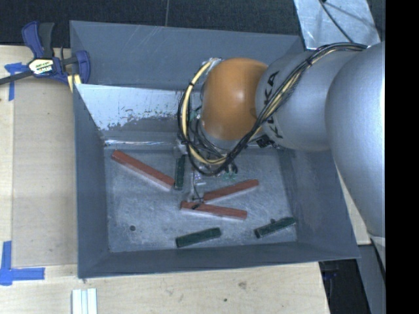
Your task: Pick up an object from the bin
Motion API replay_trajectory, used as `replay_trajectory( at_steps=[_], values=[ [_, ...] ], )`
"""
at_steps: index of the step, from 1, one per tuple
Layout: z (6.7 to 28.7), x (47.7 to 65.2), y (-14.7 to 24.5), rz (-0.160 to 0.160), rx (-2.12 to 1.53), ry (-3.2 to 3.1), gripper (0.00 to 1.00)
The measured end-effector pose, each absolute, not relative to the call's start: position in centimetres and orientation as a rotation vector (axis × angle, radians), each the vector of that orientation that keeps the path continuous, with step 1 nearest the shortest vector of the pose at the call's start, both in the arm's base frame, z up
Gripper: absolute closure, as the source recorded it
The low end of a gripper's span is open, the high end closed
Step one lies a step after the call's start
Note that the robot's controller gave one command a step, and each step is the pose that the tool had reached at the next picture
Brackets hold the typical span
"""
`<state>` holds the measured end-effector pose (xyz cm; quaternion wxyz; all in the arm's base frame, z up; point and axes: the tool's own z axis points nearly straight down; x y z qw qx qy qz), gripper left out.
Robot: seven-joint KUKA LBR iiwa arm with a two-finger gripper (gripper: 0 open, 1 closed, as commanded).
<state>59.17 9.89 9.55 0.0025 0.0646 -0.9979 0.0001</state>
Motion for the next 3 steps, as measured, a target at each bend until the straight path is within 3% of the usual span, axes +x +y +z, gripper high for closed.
replay_trajectory(
  at_steps=[1, 2, 3],
  values=[
    [6.9, 56.5, 17.5, -0.005, 0.268, -3.128, 0.0],
    [7.2, 56.8, 16.9, -0.001, 0.254, -3.135, 1.0],
    [20.4, 58.3, 17.5, -0.001, 0.326, -3.128, 1.0]
  ],
)
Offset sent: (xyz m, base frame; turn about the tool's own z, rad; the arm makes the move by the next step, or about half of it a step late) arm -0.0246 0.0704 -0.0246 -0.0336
